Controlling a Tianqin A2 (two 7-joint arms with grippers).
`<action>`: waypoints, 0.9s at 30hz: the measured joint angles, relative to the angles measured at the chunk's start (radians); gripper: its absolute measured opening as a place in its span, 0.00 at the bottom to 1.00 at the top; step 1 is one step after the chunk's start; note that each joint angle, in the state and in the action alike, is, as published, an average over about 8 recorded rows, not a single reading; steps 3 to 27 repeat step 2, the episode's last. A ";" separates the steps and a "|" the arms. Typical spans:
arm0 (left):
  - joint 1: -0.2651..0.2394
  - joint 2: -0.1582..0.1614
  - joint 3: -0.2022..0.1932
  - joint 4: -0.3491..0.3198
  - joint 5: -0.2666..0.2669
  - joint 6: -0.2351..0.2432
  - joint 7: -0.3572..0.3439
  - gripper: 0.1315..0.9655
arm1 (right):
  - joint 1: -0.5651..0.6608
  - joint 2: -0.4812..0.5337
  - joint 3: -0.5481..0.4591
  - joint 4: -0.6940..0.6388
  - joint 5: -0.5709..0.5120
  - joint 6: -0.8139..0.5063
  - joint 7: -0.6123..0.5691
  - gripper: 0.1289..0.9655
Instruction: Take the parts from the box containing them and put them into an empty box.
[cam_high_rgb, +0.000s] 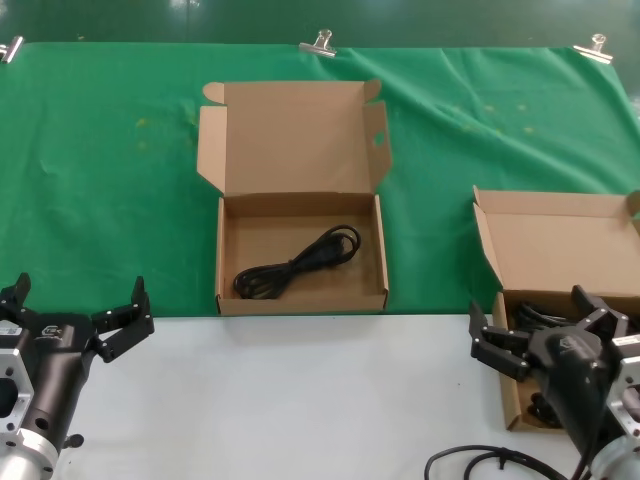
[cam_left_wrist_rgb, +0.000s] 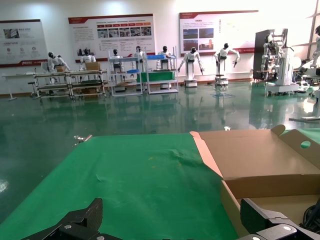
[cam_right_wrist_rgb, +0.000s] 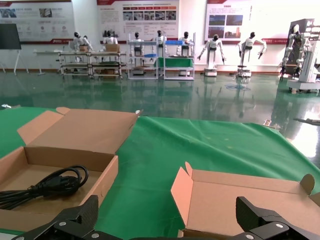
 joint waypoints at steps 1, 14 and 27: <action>0.000 0.000 0.000 0.000 0.000 0.000 0.000 1.00 | 0.000 0.000 0.000 0.000 0.000 0.000 0.000 1.00; 0.000 0.000 0.000 0.000 0.000 0.000 0.000 1.00 | 0.000 0.000 0.000 0.000 0.000 0.000 0.000 1.00; 0.000 0.000 0.000 0.000 0.000 0.000 0.000 1.00 | 0.000 0.000 0.000 0.000 0.000 0.000 0.000 1.00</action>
